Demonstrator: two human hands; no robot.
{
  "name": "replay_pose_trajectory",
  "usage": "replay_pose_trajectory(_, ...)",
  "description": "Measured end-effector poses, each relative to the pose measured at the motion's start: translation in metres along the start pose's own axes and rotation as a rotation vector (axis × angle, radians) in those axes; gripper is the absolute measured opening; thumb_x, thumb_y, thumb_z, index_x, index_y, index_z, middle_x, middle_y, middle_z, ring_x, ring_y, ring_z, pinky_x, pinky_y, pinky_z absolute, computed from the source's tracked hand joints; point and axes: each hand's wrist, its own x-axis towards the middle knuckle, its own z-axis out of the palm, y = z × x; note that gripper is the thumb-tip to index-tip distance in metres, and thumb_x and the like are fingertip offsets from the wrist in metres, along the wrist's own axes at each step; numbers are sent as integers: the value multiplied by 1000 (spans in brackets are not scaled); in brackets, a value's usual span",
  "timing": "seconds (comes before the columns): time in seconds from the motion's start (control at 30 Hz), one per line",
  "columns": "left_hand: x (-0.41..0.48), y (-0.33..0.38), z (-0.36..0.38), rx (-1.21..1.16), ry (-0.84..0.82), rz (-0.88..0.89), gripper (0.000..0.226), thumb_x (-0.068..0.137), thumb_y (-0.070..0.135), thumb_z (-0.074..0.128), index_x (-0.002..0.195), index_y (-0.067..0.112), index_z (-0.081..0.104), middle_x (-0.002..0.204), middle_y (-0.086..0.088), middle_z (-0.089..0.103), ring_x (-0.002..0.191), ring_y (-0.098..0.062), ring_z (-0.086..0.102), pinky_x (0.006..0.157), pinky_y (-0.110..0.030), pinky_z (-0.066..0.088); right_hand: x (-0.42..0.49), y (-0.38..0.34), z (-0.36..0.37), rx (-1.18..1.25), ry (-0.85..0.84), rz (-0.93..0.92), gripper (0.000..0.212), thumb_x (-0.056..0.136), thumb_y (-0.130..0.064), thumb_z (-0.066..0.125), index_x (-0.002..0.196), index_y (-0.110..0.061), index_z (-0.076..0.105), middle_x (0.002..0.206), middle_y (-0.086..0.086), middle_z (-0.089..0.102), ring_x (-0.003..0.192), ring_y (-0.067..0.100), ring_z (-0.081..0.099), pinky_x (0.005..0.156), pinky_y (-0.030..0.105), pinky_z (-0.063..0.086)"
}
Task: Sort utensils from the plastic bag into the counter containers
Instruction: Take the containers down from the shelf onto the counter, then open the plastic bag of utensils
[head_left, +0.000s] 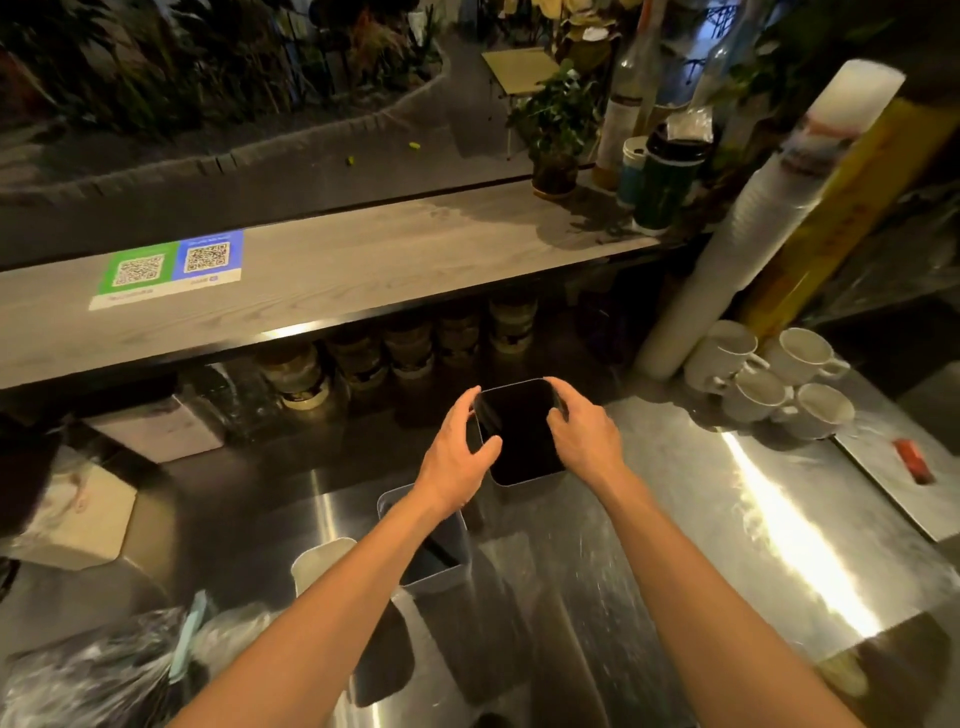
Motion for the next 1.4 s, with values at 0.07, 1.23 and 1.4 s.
replay_pose_trajectory(0.07, 2, -4, 9, 58, -56, -23, 77, 95, 32, 64, 156, 38, 18, 157, 9, 35, 142, -9, 37, 110, -34, 39, 1, 17, 10, 21, -27, 39, 47, 99, -21, 41, 138, -47, 47, 120, -3, 68, 109, 25, 62, 90, 39, 50)
replay_pose_trajectory(1.23, -40, -54, -61, -89, 280, -69, 29, 101, 37, 56, 129, 30, 54, 111, 13, 65, 100, -2, 63, 85, -23, 54, -21, -53, 76, 480, -183, -167, 31, 100, -32, 59, 130, -30, 55, 111, -12, 64, 99, 2, 63, 74, 13, 51)
replay_pose_trajectory(1.4, -89, -78, -106, -142, 415, -135, 23, 101, 30, 57, 123, 23, 60, 102, 3, 69, 93, -7, 64, 73, -12, 50, -53, -94, 114, 490, -321, -226, 22, 99, -23, 59, 121, -25, 61, 103, -8, 68, 95, 6, 67, 88, 27, 55)
